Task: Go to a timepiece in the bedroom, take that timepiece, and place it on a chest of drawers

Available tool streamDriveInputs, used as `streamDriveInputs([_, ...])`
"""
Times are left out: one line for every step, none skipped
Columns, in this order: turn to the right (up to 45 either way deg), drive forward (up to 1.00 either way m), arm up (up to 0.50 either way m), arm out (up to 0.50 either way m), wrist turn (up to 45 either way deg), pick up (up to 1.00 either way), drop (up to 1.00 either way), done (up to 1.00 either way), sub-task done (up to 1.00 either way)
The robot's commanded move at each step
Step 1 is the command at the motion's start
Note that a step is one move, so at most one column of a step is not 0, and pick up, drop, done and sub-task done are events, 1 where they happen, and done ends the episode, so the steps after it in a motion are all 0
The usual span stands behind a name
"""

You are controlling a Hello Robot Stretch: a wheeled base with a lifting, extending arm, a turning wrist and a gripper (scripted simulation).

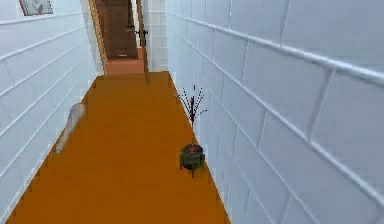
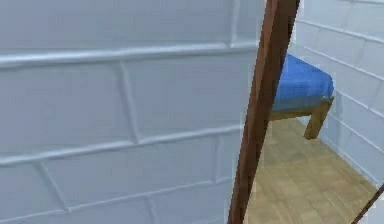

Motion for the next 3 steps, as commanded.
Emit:
streamDriveInputs([45.0, 0.00, 0.00, 0.00, 0.0, 0.00, 0.00, 0.00, 0.00])
streamDriveInputs([45.0, 0.00, 0.00, 0.00, 0.0, 0.00, 0.00, 0.00, 0.00])
streamDriveInputs([45.0, 0.00, 0.00, 0.00, 0.0, 0.00, 0.00, 0.00, 0.00])
